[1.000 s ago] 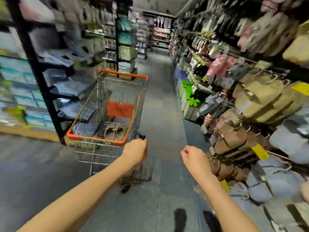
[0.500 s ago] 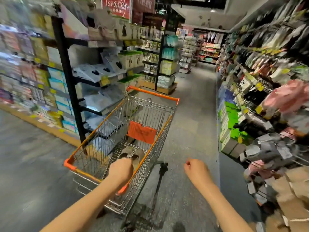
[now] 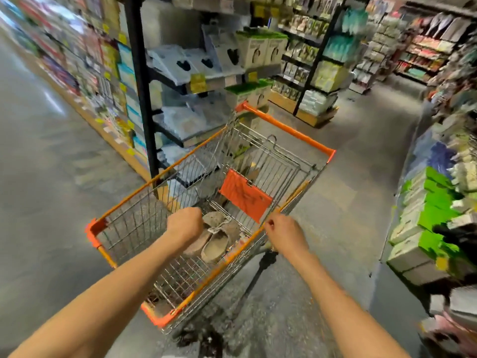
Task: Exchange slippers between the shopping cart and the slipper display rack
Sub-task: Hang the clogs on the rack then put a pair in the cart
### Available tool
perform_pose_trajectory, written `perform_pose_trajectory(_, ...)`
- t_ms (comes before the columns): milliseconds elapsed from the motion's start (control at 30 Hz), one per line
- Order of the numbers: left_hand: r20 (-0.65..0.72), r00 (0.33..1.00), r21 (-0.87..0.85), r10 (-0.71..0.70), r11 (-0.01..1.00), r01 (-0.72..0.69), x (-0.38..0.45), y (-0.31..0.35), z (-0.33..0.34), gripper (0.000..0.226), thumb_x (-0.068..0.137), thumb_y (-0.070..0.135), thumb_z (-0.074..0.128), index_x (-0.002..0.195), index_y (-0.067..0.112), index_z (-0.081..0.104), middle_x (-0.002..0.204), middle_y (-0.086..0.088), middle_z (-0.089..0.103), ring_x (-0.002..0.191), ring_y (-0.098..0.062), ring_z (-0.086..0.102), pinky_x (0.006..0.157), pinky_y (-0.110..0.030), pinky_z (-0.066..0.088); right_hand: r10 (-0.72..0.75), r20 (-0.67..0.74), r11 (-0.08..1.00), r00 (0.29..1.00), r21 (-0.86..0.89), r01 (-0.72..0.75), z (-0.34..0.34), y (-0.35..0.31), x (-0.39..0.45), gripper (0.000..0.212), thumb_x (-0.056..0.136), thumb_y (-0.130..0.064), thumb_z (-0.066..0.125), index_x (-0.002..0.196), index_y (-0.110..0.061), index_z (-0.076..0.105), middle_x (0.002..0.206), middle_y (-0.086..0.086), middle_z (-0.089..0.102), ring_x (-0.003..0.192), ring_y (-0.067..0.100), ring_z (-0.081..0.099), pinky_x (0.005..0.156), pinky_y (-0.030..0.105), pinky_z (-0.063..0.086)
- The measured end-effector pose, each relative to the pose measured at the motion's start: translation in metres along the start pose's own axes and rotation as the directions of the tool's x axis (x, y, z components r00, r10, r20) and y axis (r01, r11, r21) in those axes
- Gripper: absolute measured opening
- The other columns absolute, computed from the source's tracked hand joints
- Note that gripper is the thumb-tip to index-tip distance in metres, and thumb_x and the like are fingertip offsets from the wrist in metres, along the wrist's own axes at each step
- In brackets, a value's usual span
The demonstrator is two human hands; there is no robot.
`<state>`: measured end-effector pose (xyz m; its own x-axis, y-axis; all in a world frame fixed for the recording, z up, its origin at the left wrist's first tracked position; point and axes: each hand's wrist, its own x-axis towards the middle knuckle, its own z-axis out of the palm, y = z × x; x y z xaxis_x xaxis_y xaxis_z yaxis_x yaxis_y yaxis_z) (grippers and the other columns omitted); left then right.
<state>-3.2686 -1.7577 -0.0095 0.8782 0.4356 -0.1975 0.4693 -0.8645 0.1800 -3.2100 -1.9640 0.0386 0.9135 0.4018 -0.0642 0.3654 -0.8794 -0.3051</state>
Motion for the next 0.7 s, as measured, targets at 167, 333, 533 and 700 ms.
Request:
perform_pose_trajectory(167, 0.02, 0.998, -0.023, -0.053, 0.998, 0.053, 0.063, 0.012, 0.01, 0.023, 0.088, 0.01, 0.042, 0.094, 0.006, 0.063, 0.095, -0.012, 0.068, 0.088, -0.032, 0.066, 0.076, -0.04, 0.056, -0.086, 0.045, 0.993, 0.995, -0.081, 0.09, -0.015, 0.016, 0.076, 0.023, 0.093, -0.019, 0.046, 0.091, -0.006, 0.065, 0.09, 0.014, 0.068, 0.085, 0.03, 0.064, 0.069, 0.033, 0.047)
perform_pose_trajectory(333, 0.085, 0.991, -0.053, -0.108, 0.992, 0.113, 0.094, 0.01, 0.019, 0.023, 0.092, 0.011, 0.04, 0.094, 0.005, 0.062, 0.087, -0.008, 0.065, 0.08, -0.025, 0.066, 0.072, -0.038, 0.059, -0.122, 0.106, 0.988, 0.987, -0.086, 0.132, -0.015, 0.016, 0.138, 0.023, 0.093, -0.019, 0.044, 0.076, -0.011, 0.057, 0.077, 0.01, 0.061, 0.071, 0.026, 0.056, 0.06, 0.03, 0.038)
perform_pose_trajectory(533, 0.12, 0.96, -0.108, -0.252, 0.958, 0.265, 0.109, -0.002, 0.035, 0.021, 0.093, 0.012, 0.04, 0.093, 0.007, 0.06, 0.087, -0.008, 0.063, 0.08, -0.026, 0.066, 0.073, -0.038, 0.059, -0.214, 0.258, 0.967, 0.942, -0.082, 0.242, 0.023, -0.001, 0.193, 0.029, 0.091, -0.018, 0.046, 0.062, -0.015, 0.042, 0.077, 0.015, 0.06, 0.077, 0.032, 0.057, 0.061, 0.035, 0.04)
perform_pose_trajectory(700, 0.168, 0.893, -0.122, -0.418, 0.89, 0.439, 0.11, -0.022, 0.041, 0.015, 0.089, 0.012, 0.044, 0.084, 0.011, 0.058, 0.086, -0.007, 0.066, 0.079, -0.026, 0.064, 0.073, -0.038, 0.058, -0.316, 0.413, 0.926, 0.854, -0.061, 0.372, 0.057, -0.021, 0.231, 0.02, 0.092, -0.016, 0.044, 0.08, -0.008, 0.058, 0.084, 0.014, 0.064, 0.079, 0.029, 0.058, 0.061, 0.029, 0.035)
